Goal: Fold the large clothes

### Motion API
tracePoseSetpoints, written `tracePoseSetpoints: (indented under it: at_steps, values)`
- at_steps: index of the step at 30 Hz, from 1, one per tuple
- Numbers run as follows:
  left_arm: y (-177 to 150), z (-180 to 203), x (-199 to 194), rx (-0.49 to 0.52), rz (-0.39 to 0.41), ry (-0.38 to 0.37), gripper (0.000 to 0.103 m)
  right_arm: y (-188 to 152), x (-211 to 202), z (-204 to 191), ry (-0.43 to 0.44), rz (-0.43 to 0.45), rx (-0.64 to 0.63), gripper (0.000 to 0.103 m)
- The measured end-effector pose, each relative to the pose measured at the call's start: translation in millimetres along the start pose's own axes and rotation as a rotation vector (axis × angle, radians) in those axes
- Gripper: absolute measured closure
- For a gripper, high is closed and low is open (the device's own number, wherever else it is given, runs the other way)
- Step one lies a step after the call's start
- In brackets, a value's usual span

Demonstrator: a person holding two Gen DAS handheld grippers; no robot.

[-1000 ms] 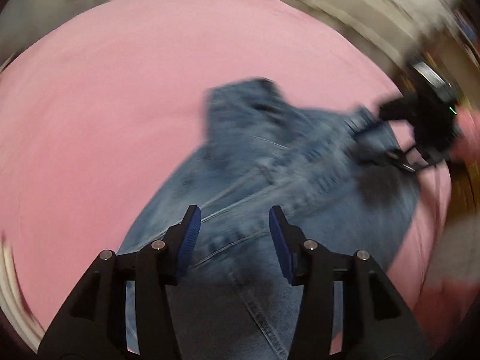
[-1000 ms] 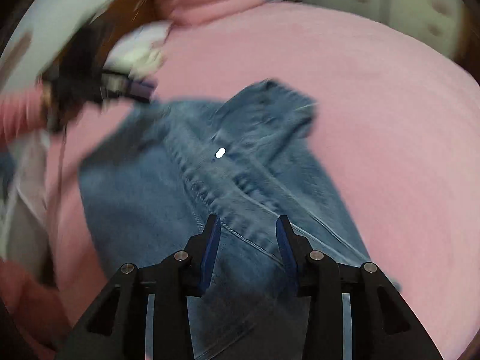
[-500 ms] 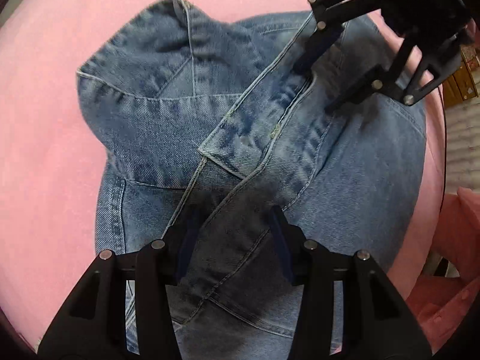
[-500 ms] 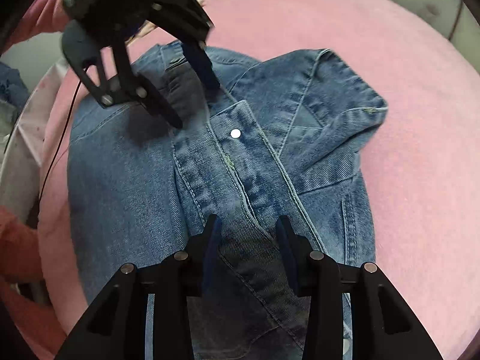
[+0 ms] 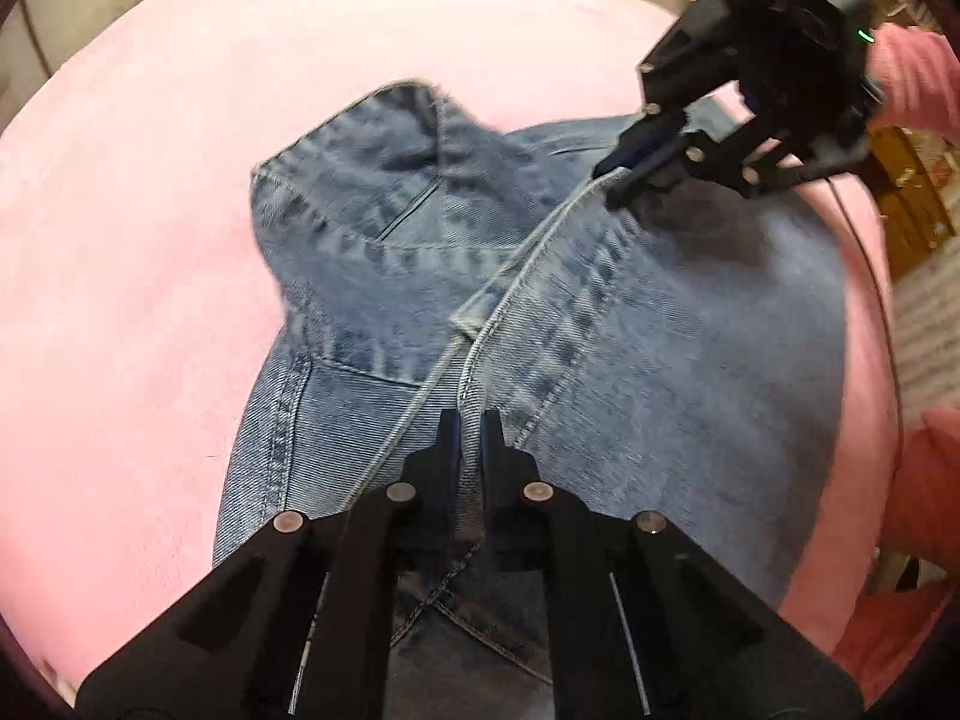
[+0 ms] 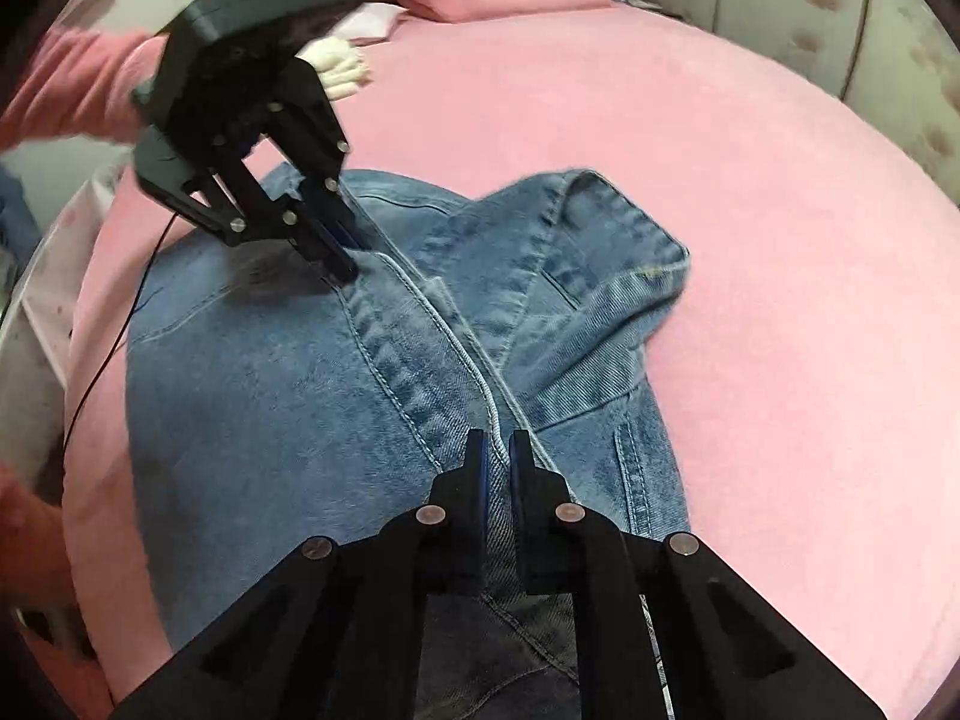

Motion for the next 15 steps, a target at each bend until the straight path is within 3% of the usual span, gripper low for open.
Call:
tracePoseSetpoints:
  at_steps: [3, 5, 8, 10, 11, 12, 15]
  values:
    - [2, -2, 8, -0.047, 0.001, 0.107, 0.086, -4, 13, 4, -0.093, -0.032, 0.006, 0.091]
    - [5, -14, 1, -0.165, 0.021, 0.216, 0.069, -7, 7, 21, -0.131, -0.005, 0.105, 0.090]
    - [0, -26, -25, -0.331, 0.088, 0.293, 0.068, -19, -18, 46, -0.194, 0.069, 0.343, 0.090]
    - [-14, -26, -51, -0.529, 0.192, 0.269, 0.068, -38, -41, 56, -0.247, 0.105, 0.565, 0.090]
    - [-25, -22, -61, -0.653, 0.243, 0.222, 0.068, -42, -45, 51, -0.240, 0.129, 0.646, 0.090]
    - [-34, -17, -67, -0.743, 0.278, 0.184, 0.068, -57, -52, 46, -0.181, 0.193, 0.806, 0.090]
    - [-59, 14, -60, -0.945, 0.346, 0.080, 0.068, -79, -41, 5, -0.042, 0.287, 1.043, 0.093]
Point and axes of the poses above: each gripper's, at about its wrist camera, not at the fingertips, and x roughly the way its jaws point, z to its right, y to its top, the point moved 3 cm from there along x, roughly the way its jaws point, and after that the axes turned 8 degrees about -x, right-handed, at the moved point
